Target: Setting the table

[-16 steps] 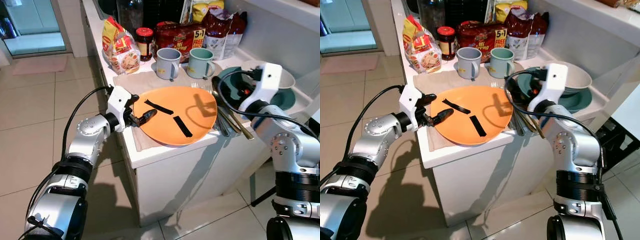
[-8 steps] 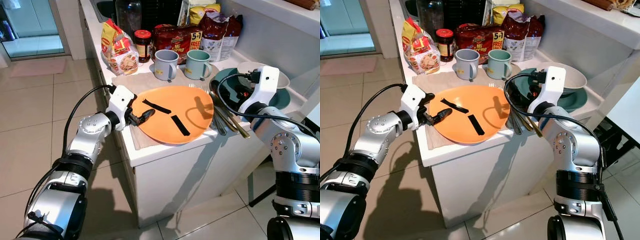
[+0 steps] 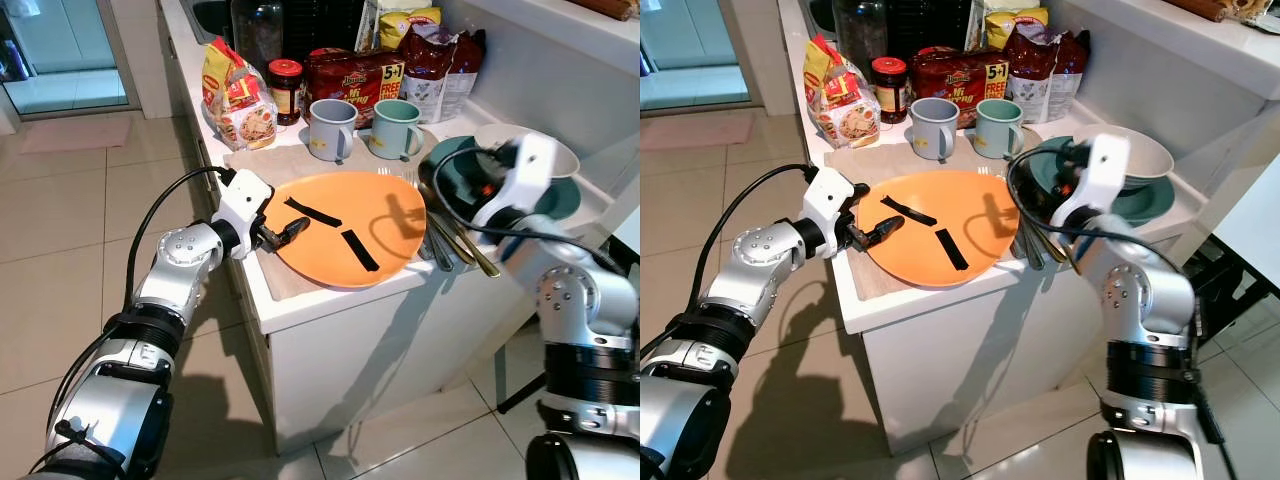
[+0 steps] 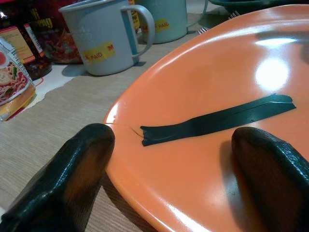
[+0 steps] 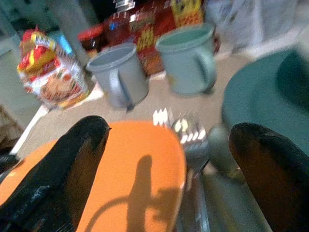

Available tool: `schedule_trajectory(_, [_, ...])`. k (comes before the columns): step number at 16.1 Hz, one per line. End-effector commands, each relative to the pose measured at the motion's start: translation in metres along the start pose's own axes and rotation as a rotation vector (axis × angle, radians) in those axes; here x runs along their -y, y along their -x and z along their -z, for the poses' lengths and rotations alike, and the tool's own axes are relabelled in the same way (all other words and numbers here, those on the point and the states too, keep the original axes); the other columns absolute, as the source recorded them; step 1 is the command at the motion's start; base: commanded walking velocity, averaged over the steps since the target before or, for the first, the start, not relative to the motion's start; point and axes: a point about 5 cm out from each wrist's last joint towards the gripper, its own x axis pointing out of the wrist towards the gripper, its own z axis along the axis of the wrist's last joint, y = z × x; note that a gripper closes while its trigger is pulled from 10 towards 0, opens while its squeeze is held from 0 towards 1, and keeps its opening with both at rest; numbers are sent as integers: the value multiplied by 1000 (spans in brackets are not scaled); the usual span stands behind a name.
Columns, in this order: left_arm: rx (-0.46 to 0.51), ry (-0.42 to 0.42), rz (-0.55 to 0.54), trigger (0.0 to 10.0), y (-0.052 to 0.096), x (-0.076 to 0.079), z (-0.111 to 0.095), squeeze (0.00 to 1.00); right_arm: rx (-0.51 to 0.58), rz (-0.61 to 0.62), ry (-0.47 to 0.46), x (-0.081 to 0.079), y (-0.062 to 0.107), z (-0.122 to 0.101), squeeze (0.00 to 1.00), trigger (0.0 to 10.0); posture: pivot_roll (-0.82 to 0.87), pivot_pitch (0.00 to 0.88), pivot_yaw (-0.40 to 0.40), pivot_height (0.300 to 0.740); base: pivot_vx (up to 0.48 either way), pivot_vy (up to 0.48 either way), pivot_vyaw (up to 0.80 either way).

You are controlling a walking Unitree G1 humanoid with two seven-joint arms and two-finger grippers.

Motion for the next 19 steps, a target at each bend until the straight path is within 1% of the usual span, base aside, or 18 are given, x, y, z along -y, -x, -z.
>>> schedule_trajectory(1, [-302, 76, 70, 10000, 18, 24, 70, 0, -14, 19, -35, 5, 0, 0, 1000, 10000, 55, 22, -77, 740, 0, 0, 0])
schedule_trajectory(3, [-315, 107, 97, 10000, 20, 29, 76, 0, -36, 23, -132, 8, -2, 10, 1000, 10000, 55, 22, -77, 740, 0, 0, 0])
schedule_trajectory(4, [-307, 152, 109, 10000, 21, 32, 78, 0, -39, 38, -161, 10, -3, 11, 1000, 10000, 58, 20, -76, 740, 0, 0, 0])
schedule_trajectory(5, [-299, 183, 113, 10000, 21, 33, 79, 0, -36, 45, -170, 11, -3, 11, 1000, 10000, 58, 20, -76, 740, 0, 0, 0])
schedule_trajectory(6, [-280, 248, 117, 10000, 21, 35, 80, 0, -18, 50, -216, 12, -4, 9, 1000, 10000, 56, 20, -76, 740, 0, 0, 0])
schedule_trajectory(7, [-272, 276, 115, 10000, 21, 36, 81, 0, -12, 45, -254, 12, -5, 8, 1000, 10000, 56, 20, -76, 740, 0, 0, 0])
schedule_trajectory(9, [-274, 279, 116, 10000, 20, 36, 81, 0, -34, 23, -292, 11, -6, 9, 1000, 10000, 55, 20, -78, 740, 0, 0, 0])
schedule_trajectory(10, [-275, 279, 118, 10000, 20, 36, 81, 0, -50, -4, -329, 8, -7, 11, 282, 10000, 55, 20, -78, 740, 0, 0, 0])
schedule_trajectory(11, [-275, 282, 121, 10000, 20, 37, 81, 0, -65, -30, -358, 5, -8, 13, 0, 10000, 55, 20, -78, 740, 0, 0, 0])
schedule_trajectory(13, [-283, 285, 133, 10000, 21, 38, 83, 0, -110, -84, -401, -3, -8, 18, 0, 10000, 55, 20, -78, 740, 0, 0, 0])
schedule_trajectory(14, [-284, 285, 135, 10000, 21, 38, 83, 0, -138, -83, -405, -5, -9, 23, 0, 10000, 56, 20, -77, 740, 0, 0, 0])
schedule_trajectory(19, [-287, 285, 146, 10000, 22, 39, 84, 0, -187, -70, -441, -6, -8, 27, 0, 10000, 55, 22, -78, 740, 0, 0, 0])
